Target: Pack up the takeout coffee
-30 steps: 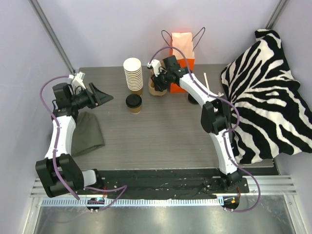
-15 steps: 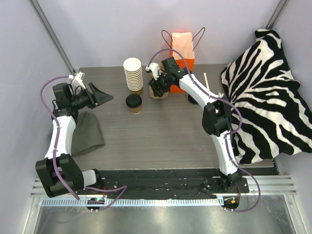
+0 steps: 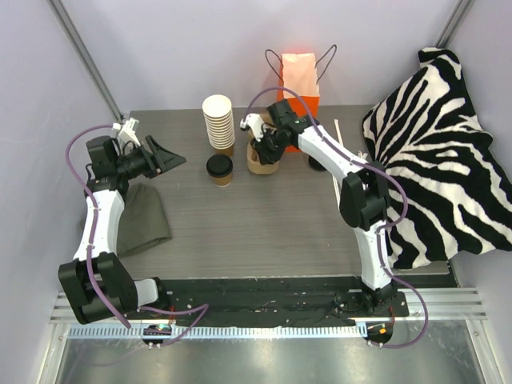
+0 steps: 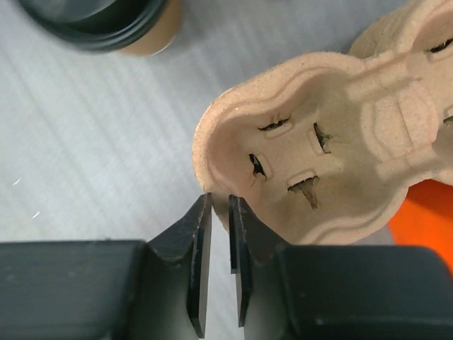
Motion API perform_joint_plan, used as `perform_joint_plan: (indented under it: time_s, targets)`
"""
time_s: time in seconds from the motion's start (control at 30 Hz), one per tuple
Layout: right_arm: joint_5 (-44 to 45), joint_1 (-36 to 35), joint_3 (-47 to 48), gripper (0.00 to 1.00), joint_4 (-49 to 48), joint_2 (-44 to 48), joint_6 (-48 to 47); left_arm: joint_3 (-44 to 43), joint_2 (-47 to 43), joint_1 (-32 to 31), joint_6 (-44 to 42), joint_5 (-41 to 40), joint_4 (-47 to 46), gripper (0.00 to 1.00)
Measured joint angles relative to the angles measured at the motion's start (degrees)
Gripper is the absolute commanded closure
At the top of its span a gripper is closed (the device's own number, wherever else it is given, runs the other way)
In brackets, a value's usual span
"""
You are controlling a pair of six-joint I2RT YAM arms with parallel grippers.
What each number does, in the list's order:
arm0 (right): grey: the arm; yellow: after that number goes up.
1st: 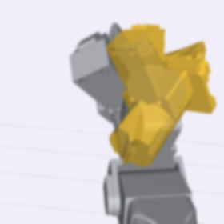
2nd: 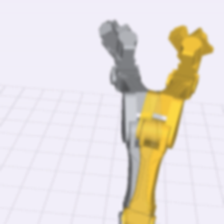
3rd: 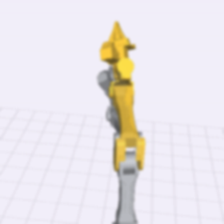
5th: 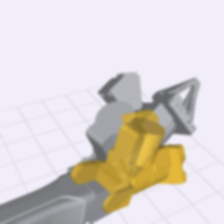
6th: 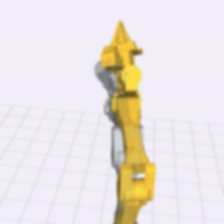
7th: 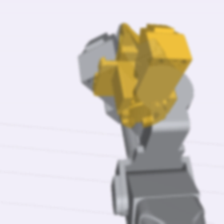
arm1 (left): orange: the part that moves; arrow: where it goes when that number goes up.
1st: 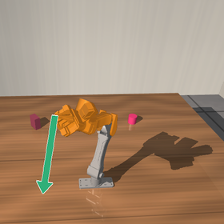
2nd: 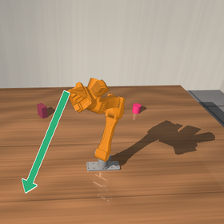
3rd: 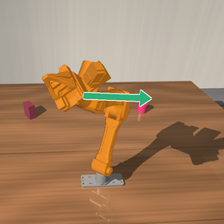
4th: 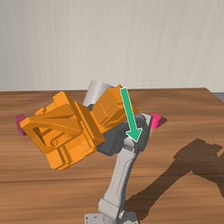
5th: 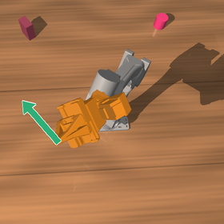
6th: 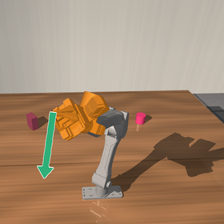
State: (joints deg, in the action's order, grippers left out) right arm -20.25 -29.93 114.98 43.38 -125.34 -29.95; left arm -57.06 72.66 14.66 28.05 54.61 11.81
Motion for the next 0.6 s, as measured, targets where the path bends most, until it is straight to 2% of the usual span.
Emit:
perform_joint_plan:
  time_s: [0.17,0.37,0.47,0.5,0.57,0.6]
  targets:
    - [-0.96,-0.52,-3.72,0.83,4.09,4.35,-1.77,0.0,0.0,0.0,0.0,0.0,0.0,0.38]
    - [-0.92,-0.72,-5.9,0.8,9.99,7.96,-6.08,0.0,0.0,0.0,-0.02,0.02,0.0,0.38]
    - [-0.87,-0.72,-6.25,0.61,11.02,8.7,-5.18,0.0,0.0,0.0,0.04,0.02,-0.13,0.38]
    - [-0.83,-0.72,-6.25,0.46,10.62,8.85,-4.26,0.0,0.0,0.0,0.11,0.02,-0.35,0.38]
    - [-0.33,-0.81,-6.23,0.38,9.07,9.05,-1.14,0.02,0.0,0.0,0.24,0.02,-0.72,0.38]
    - [0.28,-0.96,-5.99,0.38,7.93,9.07,0.44,0.09,0.0,0.0,0.26,0.02,-0.94,0.38]
